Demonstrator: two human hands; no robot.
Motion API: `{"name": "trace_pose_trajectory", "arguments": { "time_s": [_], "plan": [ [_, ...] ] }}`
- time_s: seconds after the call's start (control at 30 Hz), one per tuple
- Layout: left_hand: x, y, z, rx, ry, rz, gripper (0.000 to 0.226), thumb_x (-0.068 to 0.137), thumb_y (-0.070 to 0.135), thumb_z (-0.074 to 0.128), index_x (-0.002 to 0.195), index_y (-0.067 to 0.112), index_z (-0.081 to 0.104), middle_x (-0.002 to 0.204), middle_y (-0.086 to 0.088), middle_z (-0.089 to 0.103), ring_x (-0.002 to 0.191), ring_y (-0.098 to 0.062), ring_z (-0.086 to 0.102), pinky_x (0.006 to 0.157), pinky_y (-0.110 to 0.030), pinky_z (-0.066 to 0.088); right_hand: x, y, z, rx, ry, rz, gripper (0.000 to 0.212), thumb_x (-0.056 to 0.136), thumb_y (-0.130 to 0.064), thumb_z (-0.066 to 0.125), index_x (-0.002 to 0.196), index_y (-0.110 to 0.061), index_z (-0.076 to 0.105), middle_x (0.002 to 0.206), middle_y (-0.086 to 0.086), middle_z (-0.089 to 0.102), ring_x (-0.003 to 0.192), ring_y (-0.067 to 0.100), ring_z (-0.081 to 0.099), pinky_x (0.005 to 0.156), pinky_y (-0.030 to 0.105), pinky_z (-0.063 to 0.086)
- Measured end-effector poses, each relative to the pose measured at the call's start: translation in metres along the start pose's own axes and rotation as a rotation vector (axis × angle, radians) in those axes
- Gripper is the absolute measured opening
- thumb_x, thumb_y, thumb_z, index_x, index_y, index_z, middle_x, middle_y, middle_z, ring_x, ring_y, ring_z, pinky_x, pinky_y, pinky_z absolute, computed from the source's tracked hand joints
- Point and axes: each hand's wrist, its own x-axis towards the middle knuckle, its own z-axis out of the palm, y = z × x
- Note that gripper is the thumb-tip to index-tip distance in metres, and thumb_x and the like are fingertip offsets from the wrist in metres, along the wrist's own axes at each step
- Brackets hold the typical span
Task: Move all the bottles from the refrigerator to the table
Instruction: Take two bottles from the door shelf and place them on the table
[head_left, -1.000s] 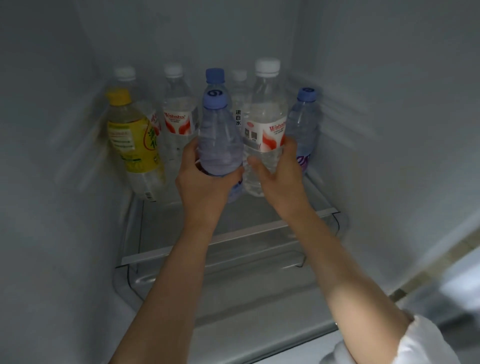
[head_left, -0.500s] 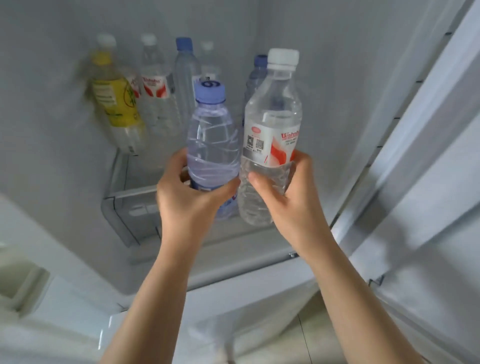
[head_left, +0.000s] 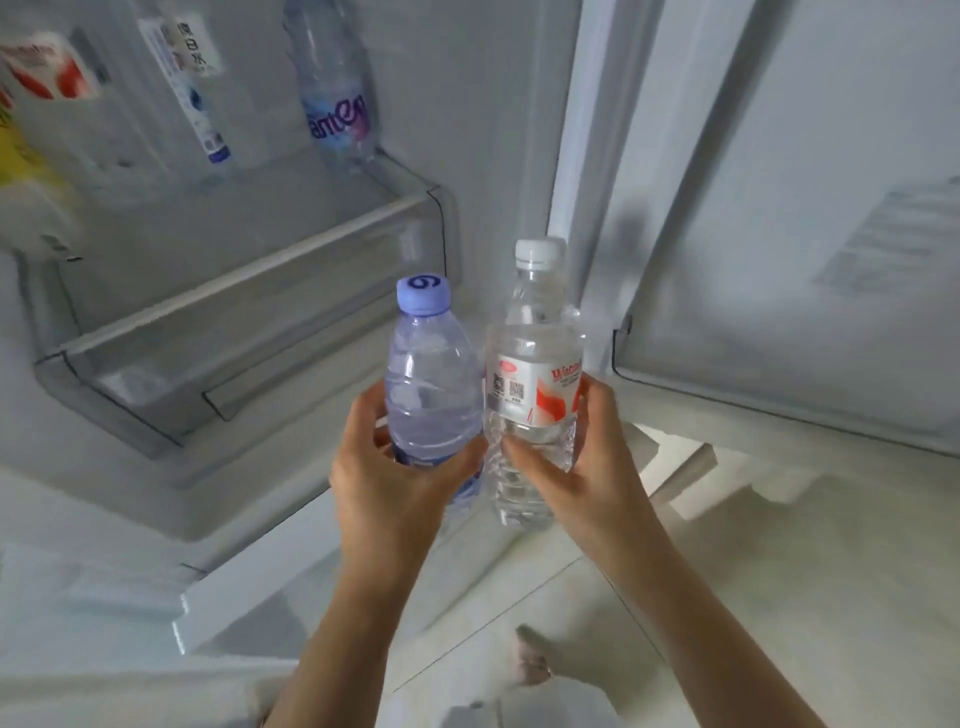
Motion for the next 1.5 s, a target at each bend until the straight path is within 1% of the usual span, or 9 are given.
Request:
{"name": "trace_pose_trajectory", "arguments": {
  "time_s": [0.2, 0.37, 0.43, 0.57, 0.7, 0.83, 1.07, 1.2, 1.5],
  "plan": [
    [-0.059, -0.015, 0.001, 0.024, -0.282, -0.029, 0.077, 0.047, 0.051, 0.083, 0.115, 0.029, 0.054, 0.094, 0.033, 0.058, 0.076, 0.016, 0.061, 0.061, -0.001, 0.046, -0.089, 0.021, -0.007, -0.034, 0.141, 0.257, 0.059, 0.079, -0.027, 0.074, 0.122, -0.032, 0.033, 0.11, -0.027, 0.054, 0.097, -0.015, 0.058, 0.076, 0.005, 0.048],
    [-0.11, -0.022, 0.017, 0.103, -0.494, -0.052, 0.074, 0.051, 0.042, 0.088, 0.114, 0.035, 0.05, 0.092, 0.035, 0.056, 0.077, 0.016, 0.061, 0.059, -0.001, 0.045, -0.151, 0.032, -0.031, -0.062, 0.282, 0.459, 0.068, 0.076, -0.028, 0.075, 0.129, -0.026, 0.031, 0.128, -0.012, 0.05, 0.115, 0.011, 0.056, 0.101, 0.036, 0.049],
    [-0.133, -0.019, 0.03, 0.108, -0.561, -0.042, 0.076, 0.047, 0.056, 0.079, 0.114, 0.032, 0.052, 0.092, 0.031, 0.057, 0.075, 0.013, 0.061, 0.058, 0.002, 0.041, -0.178, 0.04, -0.047, -0.054, 0.353, 0.5, 0.071, 0.075, -0.025, 0.077, 0.13, -0.024, 0.032, 0.124, -0.014, 0.053, 0.115, 0.014, 0.057, 0.1, 0.04, 0.049],
    [-0.176, -0.011, 0.06, 0.139, -0.734, -0.097, 0.125, 0.029, 0.091, 0.047, 0.126, 0.013, 0.054, 0.106, 0.009, 0.057, 0.087, -0.004, 0.057, 0.068, 0.007, 0.034, -0.235, 0.059, -0.085, -0.001, 0.473, 0.576, 0.068, 0.073, -0.026, 0.079, 0.124, -0.029, 0.035, 0.109, -0.027, 0.055, 0.102, -0.001, 0.061, 0.094, 0.032, 0.053],
    [-0.23, -0.002, 0.104, 0.154, -0.809, 0.023, 0.086, 0.051, 0.064, 0.072, 0.121, 0.016, 0.057, 0.106, 0.004, 0.068, 0.081, -0.01, 0.064, 0.065, 0.0, 0.046, -0.299, 0.074, -0.14, 0.061, 0.608, 0.648, 0.067, 0.073, -0.025, 0.08, 0.124, -0.026, 0.037, 0.112, -0.02, 0.058, 0.102, -0.002, 0.061, 0.093, 0.035, 0.053],
    [-0.289, 0.012, 0.151, 0.162, -0.888, 0.048, 0.073, 0.056, 0.042, 0.085, 0.119, 0.018, 0.056, 0.102, 0.008, 0.066, 0.082, -0.005, 0.064, 0.071, -0.005, 0.051, -0.354, 0.086, -0.204, 0.068, 0.706, 0.71, 0.067, 0.073, -0.022, 0.081, 0.123, -0.026, 0.036, 0.114, -0.015, 0.058, 0.105, 0.009, 0.062, 0.095, 0.044, 0.052],
    [-0.383, 0.043, 0.226, 0.132, -0.937, 0.044, 0.064, 0.062, 0.036, 0.084, 0.115, 0.026, 0.05, 0.097, 0.028, 0.054, 0.08, 0.004, 0.057, 0.062, 0.007, 0.038, -0.417, 0.107, -0.301, 0.07, 0.822, 0.781, 0.07, 0.07, -0.018, 0.082, 0.122, -0.025, 0.036, 0.122, -0.001, 0.057, 0.11, 0.022, 0.061, 0.098, 0.048, 0.05],
    [-0.408, 0.058, 0.26, 0.133, -0.963, 0.018, 0.082, 0.051, 0.055, 0.071, 0.122, 0.019, 0.053, 0.102, 0.018, 0.057, 0.079, 0.002, 0.057, 0.062, 0.007, 0.038, -0.427, 0.119, -0.342, 0.09, 0.869, 0.794, 0.072, 0.069, -0.015, 0.082, 0.123, -0.024, 0.036, 0.123, -0.002, 0.056, 0.11, 0.022, 0.061, 0.098, 0.047, 0.05],
    [-0.409, 0.062, 0.365, 0.231, -0.994, -0.037, 0.072, 0.063, 0.035, 0.088, 0.122, 0.021, 0.051, 0.111, 0.006, 0.063, 0.096, -0.02, 0.062, 0.083, -0.029, 0.053, -0.387, 0.162, -0.434, 0.092, 0.889, 0.809, 0.072, 0.068, -0.02, 0.084, 0.125, -0.026, 0.041, 0.121, -0.003, 0.06, 0.109, 0.022, 0.062, 0.098, 0.048, 0.05]
  ]
}}
